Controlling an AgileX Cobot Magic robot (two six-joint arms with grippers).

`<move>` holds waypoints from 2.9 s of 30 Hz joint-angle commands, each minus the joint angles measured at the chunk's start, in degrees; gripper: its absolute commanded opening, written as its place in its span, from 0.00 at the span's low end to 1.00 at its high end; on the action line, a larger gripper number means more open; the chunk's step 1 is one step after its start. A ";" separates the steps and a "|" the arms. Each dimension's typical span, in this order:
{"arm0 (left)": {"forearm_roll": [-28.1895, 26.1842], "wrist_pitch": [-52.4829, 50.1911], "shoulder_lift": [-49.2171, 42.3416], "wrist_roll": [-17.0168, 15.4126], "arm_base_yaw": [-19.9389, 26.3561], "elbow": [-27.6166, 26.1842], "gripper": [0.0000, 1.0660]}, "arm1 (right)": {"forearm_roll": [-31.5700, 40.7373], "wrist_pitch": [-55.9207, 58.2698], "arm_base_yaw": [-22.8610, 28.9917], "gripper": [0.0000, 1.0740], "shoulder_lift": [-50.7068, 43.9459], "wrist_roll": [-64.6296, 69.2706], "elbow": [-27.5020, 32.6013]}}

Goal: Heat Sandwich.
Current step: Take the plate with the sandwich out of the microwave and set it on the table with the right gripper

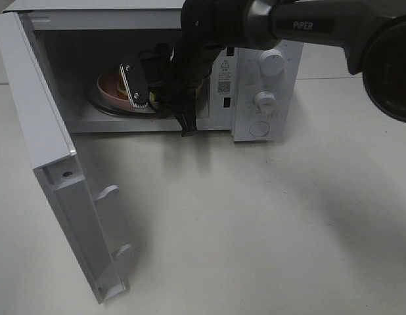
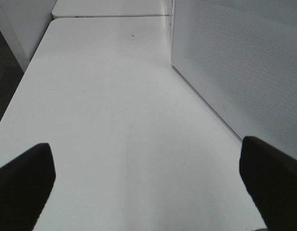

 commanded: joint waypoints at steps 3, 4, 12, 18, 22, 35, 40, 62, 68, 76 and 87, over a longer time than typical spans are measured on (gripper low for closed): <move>-0.34 -0.23 -1.49 0.00 0.17 0.17 0.94 | 1.20 2.46 0.06 0.00 -2.06 -0.63 1.72; -0.34 -0.23 -1.49 0.00 0.17 0.17 0.94 | 1.89 1.60 0.06 0.00 -3.44 -2.06 3.90; -0.34 -0.23 -1.49 0.00 0.17 0.17 0.94 | 1.89 -4.24 0.06 0.00 -8.94 -4.41 13.92; -0.34 -0.23 -1.49 0.00 0.17 0.17 0.94 | 1.72 -5.73 0.06 0.00 -11.63 -4.41 18.22; -0.34 -0.23 -1.49 0.00 0.17 0.17 0.94 | 1.78 -7.68 0.23 0.00 -14.78 -6.07 23.09; -0.34 -0.23 -1.49 0.00 0.17 0.17 0.94 | 1.78 -13.87 0.86 0.00 -23.43 -8.02 35.87; -0.34 -0.23 -1.49 0.00 0.17 0.17 0.94 | 2.01 -16.39 0.86 0.00 -26.70 -10.03 41.37; -0.34 -0.23 -1.49 0.00 0.17 0.17 0.94 | 1.95 -21.66 0.86 0.00 -44.40 -11.57 62.05; -0.34 -0.23 -1.49 0.00 0.17 0.17 0.94 | 1.95 -21.66 0.86 0.00 -50.25 -11.57 67.27; -0.34 -0.23 -1.49 0.00 0.17 0.17 0.94 | 1.95 -21.66 0.86 0.00 -55.75 -11.34 71.91; -0.34 -0.23 -1.49 0.00 0.17 0.17 0.94 | 1.95 -21.03 0.86 0.00 -65.66 -8.59 79.18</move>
